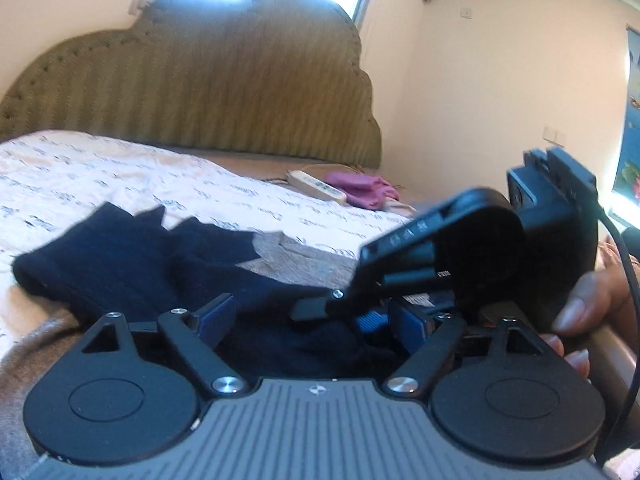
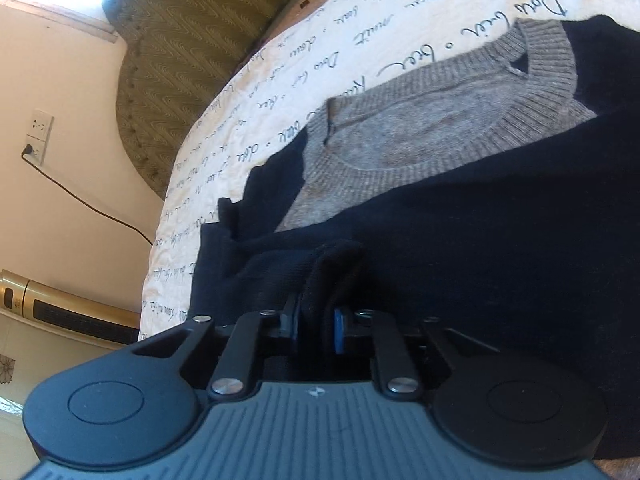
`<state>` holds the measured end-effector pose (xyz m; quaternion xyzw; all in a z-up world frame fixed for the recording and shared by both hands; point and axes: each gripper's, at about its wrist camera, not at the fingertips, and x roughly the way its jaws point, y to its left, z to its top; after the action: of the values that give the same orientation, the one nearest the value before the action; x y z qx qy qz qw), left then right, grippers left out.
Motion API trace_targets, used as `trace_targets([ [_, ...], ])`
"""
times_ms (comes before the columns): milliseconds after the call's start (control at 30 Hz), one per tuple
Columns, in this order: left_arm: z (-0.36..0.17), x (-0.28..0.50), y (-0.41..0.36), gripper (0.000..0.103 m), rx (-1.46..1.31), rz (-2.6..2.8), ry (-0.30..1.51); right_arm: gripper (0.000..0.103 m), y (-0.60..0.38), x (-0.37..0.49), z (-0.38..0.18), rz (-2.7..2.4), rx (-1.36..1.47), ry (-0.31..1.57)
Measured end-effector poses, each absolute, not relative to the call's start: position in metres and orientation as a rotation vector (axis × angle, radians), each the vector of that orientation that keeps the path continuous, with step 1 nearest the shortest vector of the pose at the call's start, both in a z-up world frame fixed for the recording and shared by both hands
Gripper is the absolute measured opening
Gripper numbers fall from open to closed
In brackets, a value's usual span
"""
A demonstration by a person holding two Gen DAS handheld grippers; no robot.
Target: Fold small clothes
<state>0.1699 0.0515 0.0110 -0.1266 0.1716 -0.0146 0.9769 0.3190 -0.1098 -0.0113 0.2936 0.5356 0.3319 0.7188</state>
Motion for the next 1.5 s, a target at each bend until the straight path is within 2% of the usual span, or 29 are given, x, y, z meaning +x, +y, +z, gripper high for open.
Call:
trace_targets([
  [167, 0.011, 0.172, 0.062, 0.094, -0.318, 0.034, 0.336, 0.005, -0.119, 0.317, -0.010, 0.748, 0.651, 1.150],
  [600, 0.011, 0.177, 0.071, 0.099, -0.374, 0.063, 0.381, 0.005, -0.230, 0.338, 0.018, 0.638, 0.620, 1.029],
  [767, 0.011, 0.179, 0.072, 0.099, -0.372, 0.060, 0.386, 0.005, -0.281, 0.344, 0.010, 0.520, 0.631, 1.025],
  [967, 0.010, 0.181, 0.071, 0.099, -0.365, 0.065, 0.394, 0.005, -0.290, 0.343, -0.015, 0.483, 0.630, 1.064],
  [1067, 0.009, 0.182, 0.071, 0.099, -0.367, 0.068, 0.402, 0.009, -0.288, 0.340, -0.022, 0.474, 0.671, 1.061],
  [1167, 0.009, 0.182, 0.071, 0.099, -0.364, 0.074, 0.412, 0.019, -0.295, 0.334, -0.022, 0.462, 0.722, 1.033],
  [1233, 0.009, 0.185, 0.072, 0.099, -0.372, 0.085, 0.451, 0.021, -0.306, 0.320, -0.005, 0.352, 0.713, 0.916],
  [1267, 0.010, 0.189, 0.072, 0.099, -0.369, 0.085, 0.485, 0.025, -0.306, 0.296, 0.015, 0.268, 0.656, 0.742],
  [1300, 0.013, 0.193, 0.072, 0.099, -0.362, 0.086, 0.511, 0.027, -0.299, 0.286, 0.022, 0.309, 0.623, 0.692],
  [1500, 0.040, 0.232, 0.061, 0.099, -0.162, 0.116, 0.485, 0.027, -0.221, 0.269, 0.024, 0.462, 0.346, 0.690],
])
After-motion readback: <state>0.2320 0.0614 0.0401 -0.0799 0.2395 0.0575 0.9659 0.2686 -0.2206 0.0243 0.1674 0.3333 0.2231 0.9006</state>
